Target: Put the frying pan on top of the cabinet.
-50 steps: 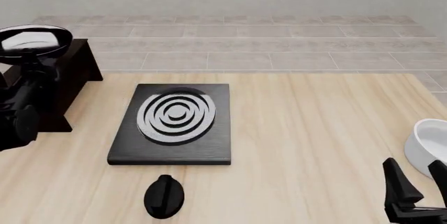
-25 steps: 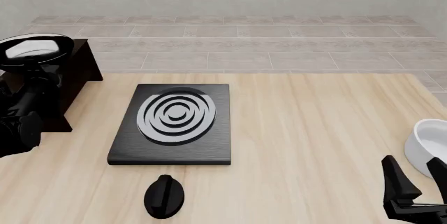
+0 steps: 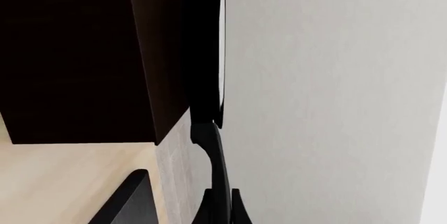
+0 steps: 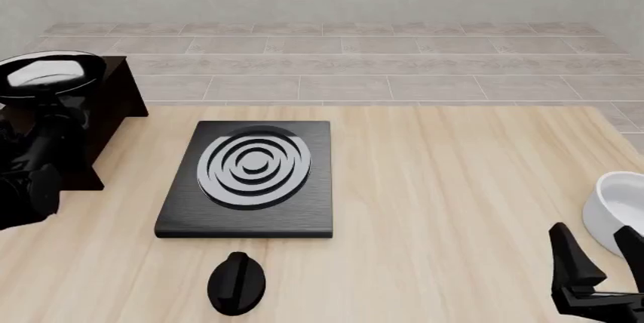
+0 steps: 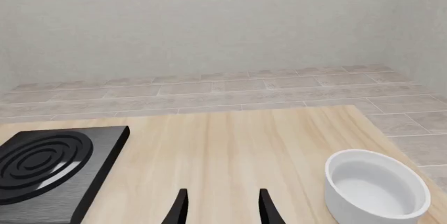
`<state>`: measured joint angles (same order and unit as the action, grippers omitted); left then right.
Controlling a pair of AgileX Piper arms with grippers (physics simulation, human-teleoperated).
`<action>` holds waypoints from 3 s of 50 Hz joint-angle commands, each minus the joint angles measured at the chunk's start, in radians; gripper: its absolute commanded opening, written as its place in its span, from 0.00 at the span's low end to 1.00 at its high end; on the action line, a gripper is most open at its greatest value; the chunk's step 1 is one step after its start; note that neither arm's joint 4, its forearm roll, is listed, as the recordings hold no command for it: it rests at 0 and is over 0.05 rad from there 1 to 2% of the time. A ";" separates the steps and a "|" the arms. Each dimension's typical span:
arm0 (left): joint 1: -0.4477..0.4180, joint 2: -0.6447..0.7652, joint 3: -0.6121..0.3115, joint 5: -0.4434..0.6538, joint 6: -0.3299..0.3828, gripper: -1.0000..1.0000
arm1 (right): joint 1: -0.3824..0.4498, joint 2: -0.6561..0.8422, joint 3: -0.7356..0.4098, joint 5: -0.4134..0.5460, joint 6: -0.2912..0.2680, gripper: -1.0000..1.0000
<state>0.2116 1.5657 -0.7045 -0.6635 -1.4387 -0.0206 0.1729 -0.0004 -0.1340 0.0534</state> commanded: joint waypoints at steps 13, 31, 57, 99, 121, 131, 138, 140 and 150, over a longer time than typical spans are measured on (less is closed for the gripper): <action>0.003 0.015 0.000 -0.059 -0.016 0.00 | 0.002 -0.003 0.000 0.005 -0.002 1.00; 0.007 0.031 0.019 -0.088 -0.031 0.00 | 0.002 0.013 0.000 -0.010 -0.003 1.00; 0.018 0.027 0.035 -0.115 -0.034 0.00 | 0.004 0.000 0.000 0.005 -0.004 1.00; 0.054 -0.003 0.068 -0.104 0.008 1.00 | 0.009 0.028 0.000 -0.022 -0.011 1.00; 0.103 -0.058 0.134 -0.114 0.032 1.00 | 0.012 0.028 0.000 -0.020 -0.012 1.00; 0.104 -0.130 0.174 -0.091 0.034 1.00 | 0.013 0.026 0.000 -0.020 -0.014 1.00; 0.112 -0.231 0.203 -0.034 0.059 1.00 | 0.014 0.011 0.000 -0.007 -0.015 1.00; 0.125 -0.292 0.213 -0.006 0.077 1.00 | 0.014 0.007 0.000 -0.003 -0.015 1.00; 0.133 -0.517 0.285 0.126 0.096 1.00 | 0.016 -0.047 0.000 0.047 -0.016 1.00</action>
<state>0.3340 1.2344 -0.4735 -0.6408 -1.3663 -0.0064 0.1655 -0.0005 -0.1236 0.0382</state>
